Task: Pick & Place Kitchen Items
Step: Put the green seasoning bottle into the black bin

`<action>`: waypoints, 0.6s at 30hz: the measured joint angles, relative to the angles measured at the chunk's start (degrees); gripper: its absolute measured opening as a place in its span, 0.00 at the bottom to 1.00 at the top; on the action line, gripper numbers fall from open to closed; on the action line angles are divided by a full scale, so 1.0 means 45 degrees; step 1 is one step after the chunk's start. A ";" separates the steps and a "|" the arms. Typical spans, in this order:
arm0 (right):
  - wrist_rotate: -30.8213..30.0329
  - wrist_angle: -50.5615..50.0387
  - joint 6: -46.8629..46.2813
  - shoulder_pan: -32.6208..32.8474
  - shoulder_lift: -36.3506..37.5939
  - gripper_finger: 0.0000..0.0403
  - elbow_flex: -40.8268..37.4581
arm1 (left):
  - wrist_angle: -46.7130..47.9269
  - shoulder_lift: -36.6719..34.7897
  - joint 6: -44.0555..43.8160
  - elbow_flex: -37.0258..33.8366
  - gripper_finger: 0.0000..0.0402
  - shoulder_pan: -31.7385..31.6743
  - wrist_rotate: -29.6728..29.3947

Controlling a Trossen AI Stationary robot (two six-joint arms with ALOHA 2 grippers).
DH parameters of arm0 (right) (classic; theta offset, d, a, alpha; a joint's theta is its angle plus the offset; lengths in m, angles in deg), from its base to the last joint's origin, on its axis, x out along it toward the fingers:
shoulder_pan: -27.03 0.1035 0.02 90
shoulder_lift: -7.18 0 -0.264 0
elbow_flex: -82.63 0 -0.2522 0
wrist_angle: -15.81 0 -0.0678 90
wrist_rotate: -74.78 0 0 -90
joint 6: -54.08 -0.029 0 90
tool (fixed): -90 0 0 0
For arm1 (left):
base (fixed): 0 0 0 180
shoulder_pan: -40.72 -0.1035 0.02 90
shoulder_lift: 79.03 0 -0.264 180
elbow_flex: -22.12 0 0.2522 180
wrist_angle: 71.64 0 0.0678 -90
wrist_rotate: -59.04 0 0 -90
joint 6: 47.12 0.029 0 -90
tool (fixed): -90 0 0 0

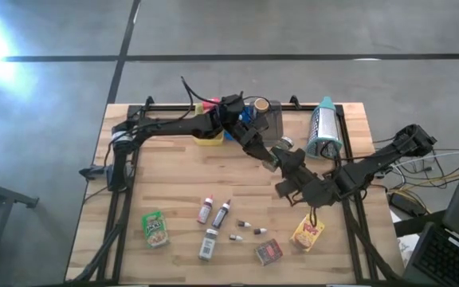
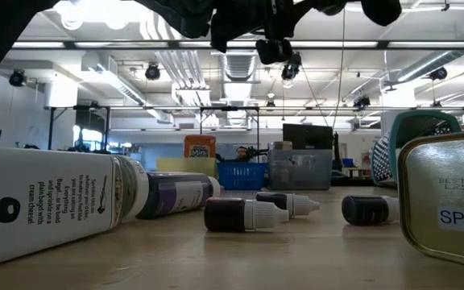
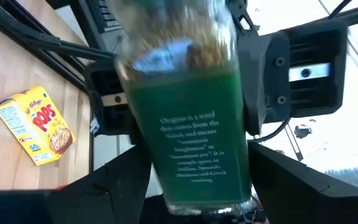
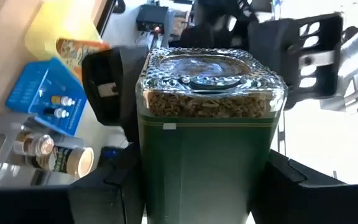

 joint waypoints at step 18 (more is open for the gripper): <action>-0.0017 0.0034 0.0006 -0.0511 0.0029 0.49 -0.0002 | -0.0340 0.0029 0.0077 0.0143 0.60 0.0026 0.0115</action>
